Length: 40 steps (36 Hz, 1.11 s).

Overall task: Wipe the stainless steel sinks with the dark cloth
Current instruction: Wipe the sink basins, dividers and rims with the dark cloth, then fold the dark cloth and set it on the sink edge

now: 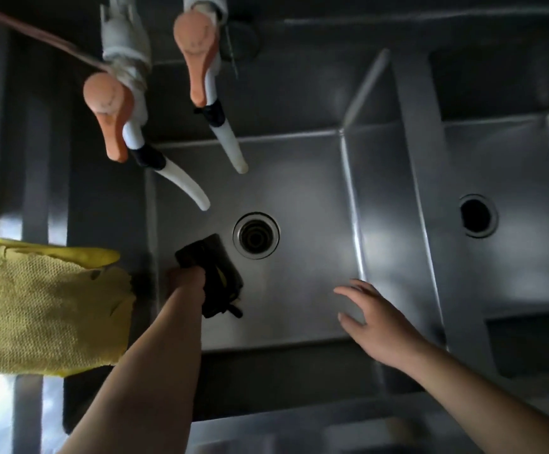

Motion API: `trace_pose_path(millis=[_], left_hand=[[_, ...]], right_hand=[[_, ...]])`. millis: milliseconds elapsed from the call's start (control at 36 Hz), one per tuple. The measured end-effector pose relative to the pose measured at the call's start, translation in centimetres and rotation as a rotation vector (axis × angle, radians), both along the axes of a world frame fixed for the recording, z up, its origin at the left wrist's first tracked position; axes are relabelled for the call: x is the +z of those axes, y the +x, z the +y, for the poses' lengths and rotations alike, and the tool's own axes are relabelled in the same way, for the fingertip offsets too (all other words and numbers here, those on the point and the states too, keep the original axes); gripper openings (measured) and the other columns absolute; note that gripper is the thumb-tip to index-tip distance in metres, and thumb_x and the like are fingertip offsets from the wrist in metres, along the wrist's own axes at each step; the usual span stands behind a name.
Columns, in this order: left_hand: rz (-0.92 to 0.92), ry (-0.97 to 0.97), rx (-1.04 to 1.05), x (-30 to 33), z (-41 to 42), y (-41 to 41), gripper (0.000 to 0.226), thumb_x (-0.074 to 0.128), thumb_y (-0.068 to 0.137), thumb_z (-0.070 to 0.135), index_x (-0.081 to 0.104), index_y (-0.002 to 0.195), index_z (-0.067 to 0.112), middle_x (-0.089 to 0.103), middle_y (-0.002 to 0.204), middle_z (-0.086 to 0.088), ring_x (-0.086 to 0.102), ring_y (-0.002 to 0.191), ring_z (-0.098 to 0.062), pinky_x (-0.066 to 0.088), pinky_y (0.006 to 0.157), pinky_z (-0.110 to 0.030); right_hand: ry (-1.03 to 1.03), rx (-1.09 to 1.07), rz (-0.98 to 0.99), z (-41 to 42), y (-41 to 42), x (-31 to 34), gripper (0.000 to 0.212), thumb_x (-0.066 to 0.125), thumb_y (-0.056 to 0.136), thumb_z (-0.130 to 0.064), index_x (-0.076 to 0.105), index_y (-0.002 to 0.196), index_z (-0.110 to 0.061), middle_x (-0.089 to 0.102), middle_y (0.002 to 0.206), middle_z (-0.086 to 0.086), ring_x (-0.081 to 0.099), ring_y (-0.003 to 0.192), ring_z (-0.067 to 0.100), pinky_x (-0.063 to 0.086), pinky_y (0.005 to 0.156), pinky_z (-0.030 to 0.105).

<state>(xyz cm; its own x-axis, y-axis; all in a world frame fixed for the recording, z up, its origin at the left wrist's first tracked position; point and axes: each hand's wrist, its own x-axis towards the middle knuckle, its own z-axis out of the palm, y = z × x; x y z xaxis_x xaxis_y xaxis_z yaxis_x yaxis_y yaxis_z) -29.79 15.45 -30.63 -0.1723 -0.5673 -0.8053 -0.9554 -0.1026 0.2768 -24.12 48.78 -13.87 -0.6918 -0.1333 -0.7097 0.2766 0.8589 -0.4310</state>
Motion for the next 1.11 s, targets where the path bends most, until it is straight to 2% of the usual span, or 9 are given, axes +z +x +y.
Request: trace_pose_path(millis=[83,222,361,500,583,667,778,972,1111], left_hand=[[0.086,0.019,-0.019,2.3,1.1,0.2,0.012,0.065,0.087,0.008,0.064,0.099,0.004,0.066,0.11,-0.017,0.063,0.097,-0.031,0.051,0.087,-0.039],[0.241,-0.066,-0.303,7.1,2.9,1.7,0.021,0.066,0.083,0.013,0.061,0.103,0.02,0.066,0.098,-0.005,0.064,0.098,-0.029,0.053,0.088,-0.04],[0.426,-0.006,-0.573,15.7,6.5,2.5,0.029,0.069,0.08,0.002,0.065,0.106,0.014,0.068,0.095,-0.006,0.062,0.091,-0.024,0.047,0.076,-0.033],[0.691,0.38,-0.687,26.8,9.6,3.0,0.038,0.083,0.062,0.008,0.07,0.094,0.025,0.071,0.094,-0.004,0.065,0.09,-0.022,0.052,0.085,-0.04],[0.803,0.703,-0.717,33.4,11.5,4.2,0.038,0.073,0.077,-0.009,0.066,0.111,0.005,0.071,0.102,-0.013,0.068,0.095,-0.028,0.056,0.086,-0.045],[0.839,0.916,-0.728,37.7,14.3,5.3,0.033,0.066,0.081,-0.01,0.065,0.112,0.003,0.07,0.105,-0.016,0.067,0.098,-0.032,0.056,0.085,-0.044],[0.833,0.775,-0.702,38.9,19.2,6.1,0.036,0.073,0.078,-0.002,0.067,0.114,0.004,0.069,0.108,-0.017,0.067,0.1,-0.034,0.055,0.082,-0.051],[1.018,0.481,-0.581,40.7,32.1,8.3,0.047,0.08,0.077,0.005,0.058,0.117,0.018,0.066,0.113,-0.015,0.069,0.102,-0.028,0.059,0.081,-0.036],[0.997,0.687,-0.726,41.8,44.2,12.2,0.038,0.061,0.096,0.009,0.056,0.131,0.022,0.068,0.124,0.005,0.065,0.112,-0.011,0.052,0.09,-0.033]], right_hand=[[0.009,-0.085,0.073,0.5,1.1,1.2,0.042,0.06,0.093,-0.027,0.054,0.135,-0.026,0.046,0.144,-0.008,0.043,0.134,0.008,0.028,0.1,0.013],[0.002,-0.233,0.073,0.6,2.8,3.7,0.043,0.062,0.091,-0.028,0.056,0.134,-0.027,0.054,0.14,-0.008,0.049,0.13,0.011,0.036,0.103,0.021],[-0.147,-0.399,0.068,0.4,3.1,7.6,0.046,0.069,0.088,-0.027,0.056,0.132,-0.03,0.058,0.134,-0.002,0.052,0.128,0.014,0.038,0.096,0.022],[-0.438,-0.537,0.047,1.5,2.1,13.0,0.066,0.082,0.078,-0.033,0.05,0.135,-0.037,0.05,0.142,-0.001,0.049,0.13,0.016,0.041,0.108,0.036],[-0.656,-0.524,0.031,3.2,1.1,17.1,0.08,0.085,0.067,-0.041,0.049,0.139,-0.037,0.054,0.141,-0.005,0.05,0.129,0.011,0.039,0.109,0.033],[-0.924,-0.526,-0.032,5.9,0.3,21.0,0.045,0.073,0.076,-0.019,0.066,0.12,-0.02,0.071,0.117,0.002,0.066,0.11,0.016,0.052,0.09,0.028],[-1.018,-0.578,0.018,9.6,0.9,23.4,0.031,0.068,0.075,-0.011,0.074,0.106,-0.012,0.073,0.097,0.009,0.069,0.084,0.023,0.057,0.067,0.033],[-0.949,-0.708,0.332,18.8,5.4,26.0,0.017,0.065,0.088,-0.006,0.073,0.102,-0.009,0.075,0.093,0.009,0.071,0.081,0.023,0.057,0.07,0.038],[-0.906,-0.839,0.544,27.7,11.2,27.4,0.017,0.063,0.09,-0.003,0.074,0.096,-0.015,0.077,0.092,0.006,0.073,0.084,0.02,0.06,0.066,0.034]])
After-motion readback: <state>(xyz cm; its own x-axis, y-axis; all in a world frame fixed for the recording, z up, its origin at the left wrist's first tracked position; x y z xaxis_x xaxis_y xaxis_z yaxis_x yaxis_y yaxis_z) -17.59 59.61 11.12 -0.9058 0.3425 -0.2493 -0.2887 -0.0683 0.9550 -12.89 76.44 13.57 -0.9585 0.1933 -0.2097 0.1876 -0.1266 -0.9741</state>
